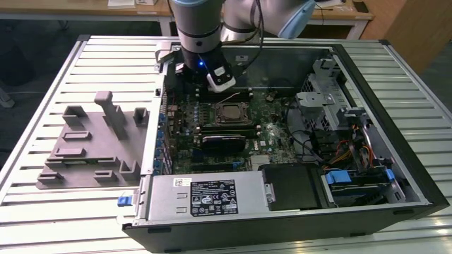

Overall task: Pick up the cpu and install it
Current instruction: 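Install the first cpu locking lever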

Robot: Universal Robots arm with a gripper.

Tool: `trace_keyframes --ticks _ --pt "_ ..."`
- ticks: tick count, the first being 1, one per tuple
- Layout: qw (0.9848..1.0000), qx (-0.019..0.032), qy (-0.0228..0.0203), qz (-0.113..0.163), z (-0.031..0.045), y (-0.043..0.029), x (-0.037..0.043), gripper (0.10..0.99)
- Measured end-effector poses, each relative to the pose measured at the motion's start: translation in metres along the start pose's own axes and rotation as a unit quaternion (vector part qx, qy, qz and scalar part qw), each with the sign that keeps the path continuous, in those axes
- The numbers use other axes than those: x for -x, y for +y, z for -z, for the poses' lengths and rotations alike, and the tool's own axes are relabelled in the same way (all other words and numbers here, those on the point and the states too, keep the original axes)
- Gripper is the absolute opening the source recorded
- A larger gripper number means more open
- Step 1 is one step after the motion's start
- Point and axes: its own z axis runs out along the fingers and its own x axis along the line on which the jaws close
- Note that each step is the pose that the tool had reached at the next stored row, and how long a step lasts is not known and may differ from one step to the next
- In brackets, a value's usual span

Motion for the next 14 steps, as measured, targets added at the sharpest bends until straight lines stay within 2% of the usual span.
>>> trace_keyframes --ticks 4,14 --pt "1.0 0.0001 0.0 0.0 -0.0003 0.0001 0.006 0.106" --pt "1.0 -0.0013 -0.0007 -0.002 -0.0014 0.0004 0.0314 0.106"
